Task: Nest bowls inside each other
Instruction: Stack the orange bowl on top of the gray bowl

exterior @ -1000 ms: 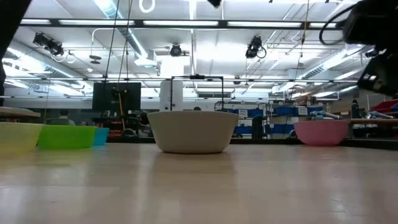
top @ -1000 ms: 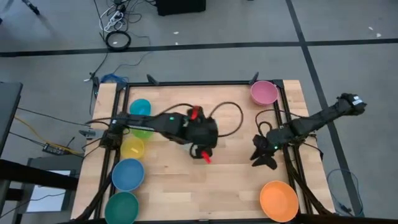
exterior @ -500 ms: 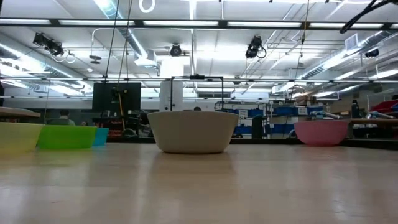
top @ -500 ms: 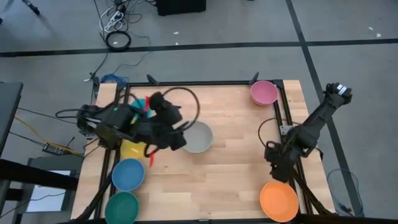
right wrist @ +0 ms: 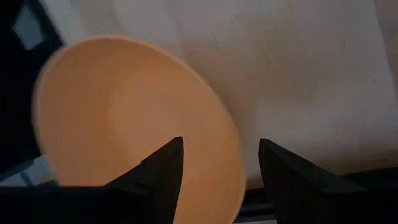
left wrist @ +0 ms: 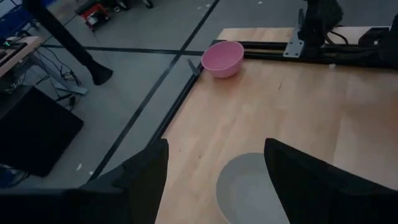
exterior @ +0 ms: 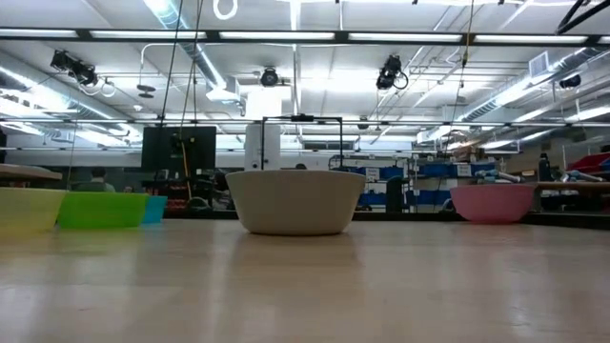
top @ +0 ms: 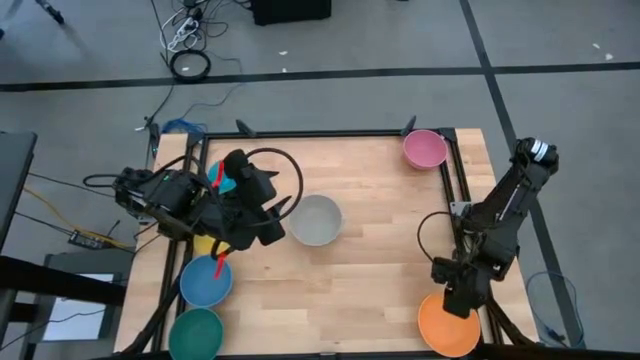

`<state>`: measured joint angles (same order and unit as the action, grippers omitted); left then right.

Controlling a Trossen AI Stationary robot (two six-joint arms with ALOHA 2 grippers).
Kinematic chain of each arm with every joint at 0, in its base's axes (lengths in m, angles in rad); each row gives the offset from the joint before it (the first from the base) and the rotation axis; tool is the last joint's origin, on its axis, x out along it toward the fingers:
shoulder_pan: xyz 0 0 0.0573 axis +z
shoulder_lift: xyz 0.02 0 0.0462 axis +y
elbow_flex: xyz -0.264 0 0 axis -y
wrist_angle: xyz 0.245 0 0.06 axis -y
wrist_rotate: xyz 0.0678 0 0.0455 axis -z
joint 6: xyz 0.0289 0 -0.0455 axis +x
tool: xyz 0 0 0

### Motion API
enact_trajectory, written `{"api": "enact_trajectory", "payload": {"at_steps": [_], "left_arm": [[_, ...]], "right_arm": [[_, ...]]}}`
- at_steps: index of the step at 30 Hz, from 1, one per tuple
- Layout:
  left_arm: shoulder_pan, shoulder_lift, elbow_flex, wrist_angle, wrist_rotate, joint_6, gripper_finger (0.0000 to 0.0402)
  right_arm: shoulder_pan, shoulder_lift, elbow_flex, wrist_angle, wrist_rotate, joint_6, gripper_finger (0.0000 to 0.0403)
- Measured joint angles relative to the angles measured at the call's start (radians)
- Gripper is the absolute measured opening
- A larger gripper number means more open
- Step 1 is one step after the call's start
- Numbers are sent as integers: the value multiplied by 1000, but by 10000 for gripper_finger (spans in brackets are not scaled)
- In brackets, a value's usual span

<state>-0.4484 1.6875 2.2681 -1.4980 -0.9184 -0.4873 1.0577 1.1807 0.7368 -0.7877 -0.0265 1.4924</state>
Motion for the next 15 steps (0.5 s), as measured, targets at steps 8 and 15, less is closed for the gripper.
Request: {"api": "enact_trajectory", "payload": {"at_steps": [8, 15], "left_arm": [[-32, 0, 0, 1, 1, -4, 273], [-56, 1, 0, 1, 3, -17, 273]], "right_arm": [[3, 65, 0, -47, 6, 17, 196], [3, 91, 0, -44, 3, 16, 144]]}}
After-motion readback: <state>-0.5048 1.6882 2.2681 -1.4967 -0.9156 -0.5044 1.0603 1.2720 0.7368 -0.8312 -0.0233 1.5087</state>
